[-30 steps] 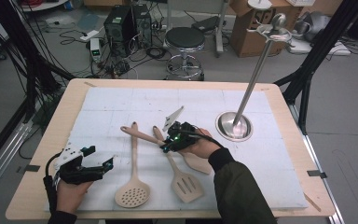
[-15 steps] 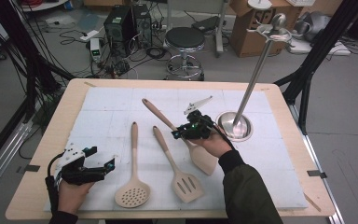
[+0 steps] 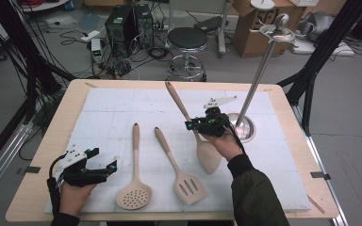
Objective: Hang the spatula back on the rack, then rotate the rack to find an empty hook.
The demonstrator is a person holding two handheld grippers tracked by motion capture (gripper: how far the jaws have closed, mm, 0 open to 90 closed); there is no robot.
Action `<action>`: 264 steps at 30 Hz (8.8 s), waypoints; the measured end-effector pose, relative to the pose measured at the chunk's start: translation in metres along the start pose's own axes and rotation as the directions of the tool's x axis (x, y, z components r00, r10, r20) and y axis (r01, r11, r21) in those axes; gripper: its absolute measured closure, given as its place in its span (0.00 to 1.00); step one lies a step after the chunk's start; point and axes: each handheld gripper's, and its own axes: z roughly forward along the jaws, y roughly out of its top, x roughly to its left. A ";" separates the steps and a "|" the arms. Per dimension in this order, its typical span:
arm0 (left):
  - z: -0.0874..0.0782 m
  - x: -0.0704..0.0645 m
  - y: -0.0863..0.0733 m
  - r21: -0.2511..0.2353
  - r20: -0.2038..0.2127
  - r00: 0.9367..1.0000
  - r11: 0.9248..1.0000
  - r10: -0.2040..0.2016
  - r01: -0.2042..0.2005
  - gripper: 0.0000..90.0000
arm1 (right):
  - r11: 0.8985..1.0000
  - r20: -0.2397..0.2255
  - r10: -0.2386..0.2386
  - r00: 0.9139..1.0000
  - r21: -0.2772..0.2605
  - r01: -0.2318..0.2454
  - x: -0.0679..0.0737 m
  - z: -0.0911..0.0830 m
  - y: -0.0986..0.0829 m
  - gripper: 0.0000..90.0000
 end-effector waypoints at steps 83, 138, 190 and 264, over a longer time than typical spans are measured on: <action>0.006 -0.009 0.002 -0.008 0.026 1.000 1.000 0.018 -0.018 0.13 | 0.789 0.371 0.268 0.889 -0.614 0.018 -0.012 -0.203 -0.037 0.87; 0.006 -0.010 0.002 -0.011 0.026 0.999 1.000 0.024 -0.023 0.13 | 0.678 0.337 0.336 0.880 -0.735 0.023 -0.027 -0.205 -0.042 0.51; 0.008 -0.008 0.004 -0.021 0.036 0.999 0.999 0.033 -0.032 0.14 | 0.557 0.336 0.329 0.882 -0.824 0.106 -0.034 -0.227 0.041 1.00; 0.008 -0.009 0.005 -0.020 0.034 0.998 0.999 0.050 -0.049 0.14 | 0.580 0.368 0.270 0.890 -0.800 0.155 -0.015 -0.219 0.051 1.00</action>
